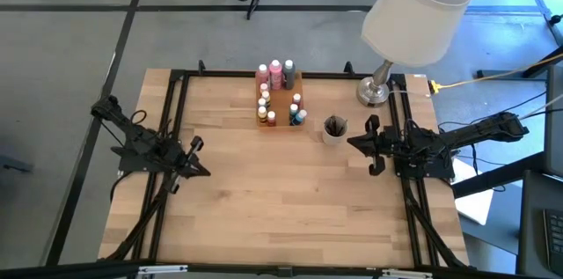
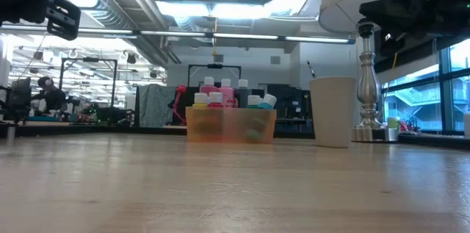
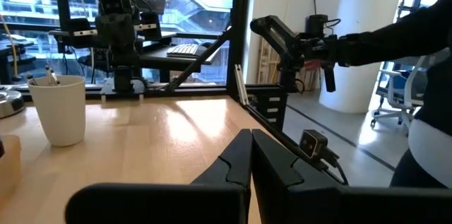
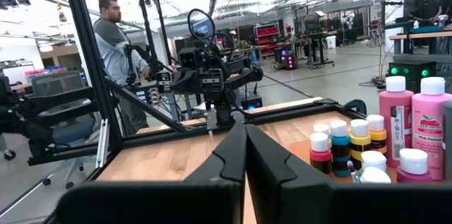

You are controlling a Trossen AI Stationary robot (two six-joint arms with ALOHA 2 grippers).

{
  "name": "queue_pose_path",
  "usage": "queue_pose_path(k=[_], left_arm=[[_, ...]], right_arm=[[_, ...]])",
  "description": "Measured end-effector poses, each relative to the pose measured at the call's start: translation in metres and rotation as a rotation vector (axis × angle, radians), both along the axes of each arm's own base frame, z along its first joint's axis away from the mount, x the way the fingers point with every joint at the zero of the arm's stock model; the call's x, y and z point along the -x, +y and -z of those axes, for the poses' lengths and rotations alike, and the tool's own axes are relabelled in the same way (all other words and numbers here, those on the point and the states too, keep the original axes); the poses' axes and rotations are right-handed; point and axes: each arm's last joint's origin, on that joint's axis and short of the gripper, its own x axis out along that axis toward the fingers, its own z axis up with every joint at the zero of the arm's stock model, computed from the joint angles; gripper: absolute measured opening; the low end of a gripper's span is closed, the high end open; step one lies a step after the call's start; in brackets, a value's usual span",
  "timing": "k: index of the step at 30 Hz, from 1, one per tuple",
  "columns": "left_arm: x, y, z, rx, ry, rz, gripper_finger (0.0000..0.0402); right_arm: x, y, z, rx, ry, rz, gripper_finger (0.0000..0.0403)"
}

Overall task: Pick & Place Paint Supplies
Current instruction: Return to Home Position

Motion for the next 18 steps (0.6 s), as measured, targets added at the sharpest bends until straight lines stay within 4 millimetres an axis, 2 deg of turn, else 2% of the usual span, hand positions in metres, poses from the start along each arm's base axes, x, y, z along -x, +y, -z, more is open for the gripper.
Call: queue_pose_path(k=[18], left_arm=[[-0.0031, 0.0051, 0.0003, -0.002, 0.003, -0.048, 0.0002]], right_arm=[[-0.0007, -0.0050, 0.0000, 0.000, 0.000, 0.041, 0.0010]])
